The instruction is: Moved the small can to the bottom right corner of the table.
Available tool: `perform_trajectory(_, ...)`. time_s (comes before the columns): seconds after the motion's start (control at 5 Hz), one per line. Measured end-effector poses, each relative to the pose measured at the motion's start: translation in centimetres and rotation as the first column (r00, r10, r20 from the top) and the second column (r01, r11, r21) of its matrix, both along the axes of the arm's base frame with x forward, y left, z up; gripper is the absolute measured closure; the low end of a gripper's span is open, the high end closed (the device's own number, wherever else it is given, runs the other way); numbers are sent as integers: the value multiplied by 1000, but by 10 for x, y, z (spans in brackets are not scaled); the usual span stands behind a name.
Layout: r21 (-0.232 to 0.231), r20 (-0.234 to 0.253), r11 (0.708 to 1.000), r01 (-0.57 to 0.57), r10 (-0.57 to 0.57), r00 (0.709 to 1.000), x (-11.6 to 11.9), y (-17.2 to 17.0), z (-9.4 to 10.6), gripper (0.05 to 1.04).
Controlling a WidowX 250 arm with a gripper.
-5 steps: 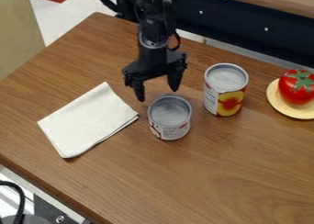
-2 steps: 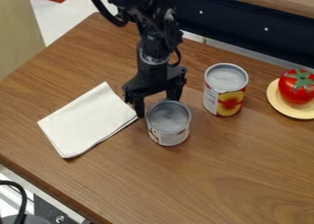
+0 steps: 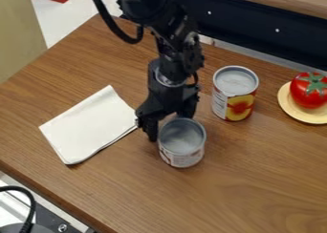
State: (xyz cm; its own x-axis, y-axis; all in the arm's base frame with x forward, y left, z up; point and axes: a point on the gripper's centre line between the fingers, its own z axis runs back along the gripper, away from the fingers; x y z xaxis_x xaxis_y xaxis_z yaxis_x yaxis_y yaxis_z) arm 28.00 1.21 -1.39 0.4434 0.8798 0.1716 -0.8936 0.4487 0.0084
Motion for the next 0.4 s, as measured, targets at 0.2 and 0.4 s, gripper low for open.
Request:
perform_trajectory(0.2, 1, 11, 1000, -22, 22, 1000, -9, -14, -2, 86)
perform_trajectory(0.4, -16, 18, 1000, -17, 17, 1000, -15, -27, 2, 86)
